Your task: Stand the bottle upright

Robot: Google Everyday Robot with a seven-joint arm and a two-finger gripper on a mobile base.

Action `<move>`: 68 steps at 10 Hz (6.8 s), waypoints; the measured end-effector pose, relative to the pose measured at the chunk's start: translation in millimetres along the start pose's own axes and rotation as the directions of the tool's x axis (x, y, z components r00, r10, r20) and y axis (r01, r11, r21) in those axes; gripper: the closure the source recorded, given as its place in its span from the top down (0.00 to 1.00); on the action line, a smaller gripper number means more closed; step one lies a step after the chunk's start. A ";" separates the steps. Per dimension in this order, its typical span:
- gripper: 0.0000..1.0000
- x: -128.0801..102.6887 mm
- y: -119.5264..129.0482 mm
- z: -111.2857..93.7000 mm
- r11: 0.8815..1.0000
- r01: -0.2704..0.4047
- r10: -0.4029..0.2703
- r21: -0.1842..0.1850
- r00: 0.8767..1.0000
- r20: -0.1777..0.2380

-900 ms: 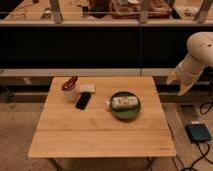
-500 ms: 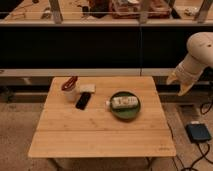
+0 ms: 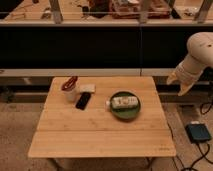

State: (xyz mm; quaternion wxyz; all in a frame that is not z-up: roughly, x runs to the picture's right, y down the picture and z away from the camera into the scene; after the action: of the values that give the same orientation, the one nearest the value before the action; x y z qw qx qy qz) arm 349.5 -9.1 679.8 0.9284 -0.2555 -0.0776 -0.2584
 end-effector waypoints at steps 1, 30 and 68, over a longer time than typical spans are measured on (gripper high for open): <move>0.55 0.0 0.0 0.0 1.000 0.000 0.000 0.000 1.000 0.000; 0.54 -40.8 -96.8 -22.3 0.976 0.203 -0.217 -0.080 0.854 -0.473; 0.80 -164.6 -151.6 168.9 0.995 -0.039 0.059 -0.093 0.972 0.226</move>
State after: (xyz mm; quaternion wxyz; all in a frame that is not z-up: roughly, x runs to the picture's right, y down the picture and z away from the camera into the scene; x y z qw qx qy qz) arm 128.1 38.7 845.1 0.9073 -0.3260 -0.1658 -0.2074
